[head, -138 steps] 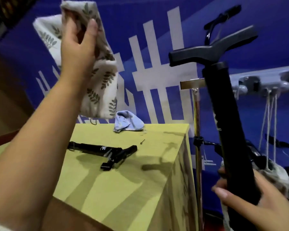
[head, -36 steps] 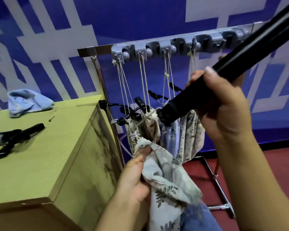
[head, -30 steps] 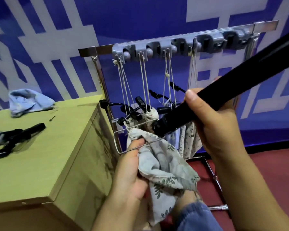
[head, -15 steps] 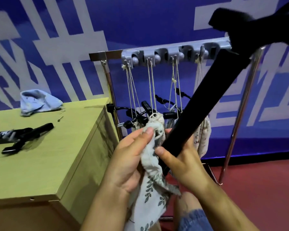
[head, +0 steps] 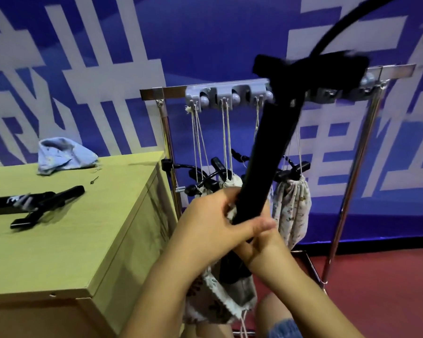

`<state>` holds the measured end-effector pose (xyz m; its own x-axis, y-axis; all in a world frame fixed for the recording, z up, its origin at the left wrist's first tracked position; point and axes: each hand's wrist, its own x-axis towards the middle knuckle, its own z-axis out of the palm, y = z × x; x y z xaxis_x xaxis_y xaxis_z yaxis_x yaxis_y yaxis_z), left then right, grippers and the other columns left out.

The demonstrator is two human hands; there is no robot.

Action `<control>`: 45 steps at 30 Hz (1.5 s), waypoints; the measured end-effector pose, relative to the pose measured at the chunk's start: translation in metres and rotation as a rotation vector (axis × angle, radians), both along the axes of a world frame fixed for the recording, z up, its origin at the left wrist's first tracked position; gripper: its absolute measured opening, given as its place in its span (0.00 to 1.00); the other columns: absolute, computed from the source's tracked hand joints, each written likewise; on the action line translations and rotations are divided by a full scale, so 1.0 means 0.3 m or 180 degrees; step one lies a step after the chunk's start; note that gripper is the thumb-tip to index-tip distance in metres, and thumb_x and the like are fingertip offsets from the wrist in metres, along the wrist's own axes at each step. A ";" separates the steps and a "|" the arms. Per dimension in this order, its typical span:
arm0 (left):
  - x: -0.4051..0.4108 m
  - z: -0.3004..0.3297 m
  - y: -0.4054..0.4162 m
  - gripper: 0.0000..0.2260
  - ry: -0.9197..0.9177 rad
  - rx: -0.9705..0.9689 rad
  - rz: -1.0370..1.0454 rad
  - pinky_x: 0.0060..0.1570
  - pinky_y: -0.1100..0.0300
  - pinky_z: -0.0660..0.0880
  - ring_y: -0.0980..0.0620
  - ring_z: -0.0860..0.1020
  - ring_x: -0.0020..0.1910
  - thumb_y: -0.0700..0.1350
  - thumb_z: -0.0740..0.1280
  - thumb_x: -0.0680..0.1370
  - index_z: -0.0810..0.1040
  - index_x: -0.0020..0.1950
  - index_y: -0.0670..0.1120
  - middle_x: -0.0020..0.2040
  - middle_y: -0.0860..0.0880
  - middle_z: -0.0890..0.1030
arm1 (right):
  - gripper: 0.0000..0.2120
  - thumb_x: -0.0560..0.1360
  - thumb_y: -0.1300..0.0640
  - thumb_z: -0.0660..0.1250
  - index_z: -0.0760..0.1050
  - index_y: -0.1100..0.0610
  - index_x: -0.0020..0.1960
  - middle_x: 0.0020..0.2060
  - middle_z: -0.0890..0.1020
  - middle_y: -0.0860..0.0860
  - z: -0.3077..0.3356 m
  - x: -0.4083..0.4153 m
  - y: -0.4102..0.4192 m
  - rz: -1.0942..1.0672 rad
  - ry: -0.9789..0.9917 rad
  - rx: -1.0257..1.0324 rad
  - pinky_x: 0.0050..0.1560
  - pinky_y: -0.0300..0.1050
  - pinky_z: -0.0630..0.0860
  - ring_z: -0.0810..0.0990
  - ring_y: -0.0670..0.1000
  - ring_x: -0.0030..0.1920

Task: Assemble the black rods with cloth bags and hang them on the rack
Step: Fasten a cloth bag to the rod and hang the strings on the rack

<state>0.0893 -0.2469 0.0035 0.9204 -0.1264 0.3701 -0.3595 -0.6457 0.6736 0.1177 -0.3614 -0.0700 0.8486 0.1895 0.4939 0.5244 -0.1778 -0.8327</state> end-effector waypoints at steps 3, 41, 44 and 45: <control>0.009 -0.001 0.001 0.13 -0.0030 -0.0200 0.0192 0.46 0.58 0.78 0.65 0.80 0.43 0.62 0.70 0.63 0.78 0.45 0.65 0.43 0.60 0.84 | 0.25 0.63 0.41 0.69 0.64 0.47 0.55 0.46 0.75 0.42 0.002 -0.004 -0.016 0.0001 0.0025 -0.0379 0.43 0.33 0.74 0.77 0.36 0.49; -0.045 0.028 0.155 0.10 0.0586 -0.0771 0.0347 0.30 0.67 0.71 0.61 0.75 0.28 0.55 0.74 0.63 0.83 0.38 0.50 0.31 0.52 0.82 | 0.12 0.78 0.55 0.59 0.75 0.56 0.38 0.32 0.78 0.55 0.115 0.004 -0.117 0.0013 0.1636 0.2535 0.37 0.45 0.74 0.77 0.49 0.33; -0.046 0.013 0.141 0.16 0.0900 -0.0547 0.0188 0.27 0.65 0.63 0.61 0.65 0.24 0.57 0.73 0.64 0.81 0.52 0.62 0.37 0.52 0.84 | 0.12 0.79 0.58 0.58 0.74 0.57 0.38 0.28 0.77 0.51 0.119 0.000 -0.101 0.0023 0.1524 0.2710 0.29 0.35 0.75 0.77 0.45 0.28; -0.045 0.003 0.139 0.17 0.0964 -0.0394 0.0150 0.45 0.71 0.62 0.64 0.58 0.42 0.53 0.73 0.68 0.78 0.57 0.63 0.44 0.56 0.83 | 0.12 0.79 0.59 0.58 0.74 0.58 0.38 0.28 0.79 0.50 0.111 0.003 -0.101 0.0002 0.1437 0.2733 0.28 0.33 0.75 0.77 0.44 0.28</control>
<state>0.0757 -0.2051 0.0045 0.9947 -0.0521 0.0887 -0.1026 -0.5635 0.8197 0.1187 -0.3917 -0.0366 0.9923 -0.0831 0.0919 0.1232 0.5848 -0.8018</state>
